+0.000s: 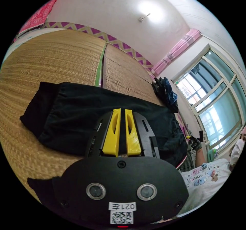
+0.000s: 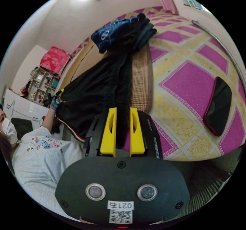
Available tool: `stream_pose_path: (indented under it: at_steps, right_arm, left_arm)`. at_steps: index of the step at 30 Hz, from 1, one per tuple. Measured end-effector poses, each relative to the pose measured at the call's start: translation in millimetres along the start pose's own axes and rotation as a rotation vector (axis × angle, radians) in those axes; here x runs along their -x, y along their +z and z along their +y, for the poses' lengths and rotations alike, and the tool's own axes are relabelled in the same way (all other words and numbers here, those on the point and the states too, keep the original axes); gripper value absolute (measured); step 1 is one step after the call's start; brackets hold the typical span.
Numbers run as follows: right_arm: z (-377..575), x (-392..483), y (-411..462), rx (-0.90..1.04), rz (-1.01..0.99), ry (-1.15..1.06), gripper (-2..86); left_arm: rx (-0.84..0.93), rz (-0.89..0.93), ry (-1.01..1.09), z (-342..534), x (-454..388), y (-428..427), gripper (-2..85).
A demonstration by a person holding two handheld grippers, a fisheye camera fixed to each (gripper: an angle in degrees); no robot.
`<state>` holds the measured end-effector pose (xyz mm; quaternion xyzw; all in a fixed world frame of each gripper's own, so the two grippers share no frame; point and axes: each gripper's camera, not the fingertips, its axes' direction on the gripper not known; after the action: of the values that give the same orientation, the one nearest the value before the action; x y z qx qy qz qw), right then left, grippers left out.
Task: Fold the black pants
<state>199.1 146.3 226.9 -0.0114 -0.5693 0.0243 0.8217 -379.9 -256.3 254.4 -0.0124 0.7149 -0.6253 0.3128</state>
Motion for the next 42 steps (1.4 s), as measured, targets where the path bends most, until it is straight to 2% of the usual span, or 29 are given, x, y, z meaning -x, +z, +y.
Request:
stream_pose_path:
  at_steps: [4,7,13,18,21,23,25,26,31,34,36,39,42]
  right_arm:
    - [2.6,20.3,-4.3,-0.053,-0.07,-0.013,7.8]
    - [3.8,44.8,8.9,-0.023,-0.108,-0.052,7.8]
    - [16.5,92.5,36.6,0.049,-0.164,-0.127,7.9]
    - [34.3,141.9,44.2,0.065,-0.148,-0.273,7.7]
    - [50.3,170.1,51.4,0.085,-0.077,-0.411,7.9]
    - [58.6,173.1,65.1,0.146,-0.009,-0.431,7.6]
    - [68.6,166.8,84.1,0.237,0.093,-0.419,6.1]
    - [80.3,166.5,80.5,0.188,0.11,-0.451,5.0]
    - [100.2,165.8,61.1,0.184,0.118,-0.421,1.7]
    - [112.1,160.3,29.1,0.053,0.092,-0.377,0.5]
    - [130.1,145.0,-16.6,-0.176,-0.003,-0.293,0.1]
    - [157.9,123.6,-60.4,-0.358,0.003,-0.181,0.4]
    - [182.9,98.2,-85.6,-0.399,0.014,-0.062,3.1]
  left_arm:
    - [0.155,-0.063,0.054,-34.4,-2.9,50.4,3.4]
    - [0.231,-0.261,0.082,-51.9,-2.9,78.0,0.0]
    - [0.197,-0.264,0.082,-78.7,7.9,92.5,-0.9]
    - [0.194,-0.142,0.002,-79.5,28.6,85.8,-1.0]
    - [0.124,-0.142,-0.02,-65.4,32.2,61.6,-1.0]
    - [-0.015,-0.109,-0.001,-49.3,26.5,21.8,-1.0]
    - [-0.082,-0.089,0.028,-34.5,17.8,-11.3,-1.0]
    - [-0.097,-0.079,0.054,-23.0,10.0,-33.2,-1.0]
    - [-0.171,-0.169,0.15,49.8,-25.0,-131.0,-0.9]
    - [-0.272,-0.253,0.072,112.4,-23.7,-194.2,-0.6]
    - [-0.326,-0.283,-0.049,153.3,-11.1,-226.3,-0.2]
    - [-0.448,-0.312,-0.255,223.1,11.1,-265.2,0.2]
    - [-0.51,-0.255,-0.418,275.5,33.7,-278.0,2.7]
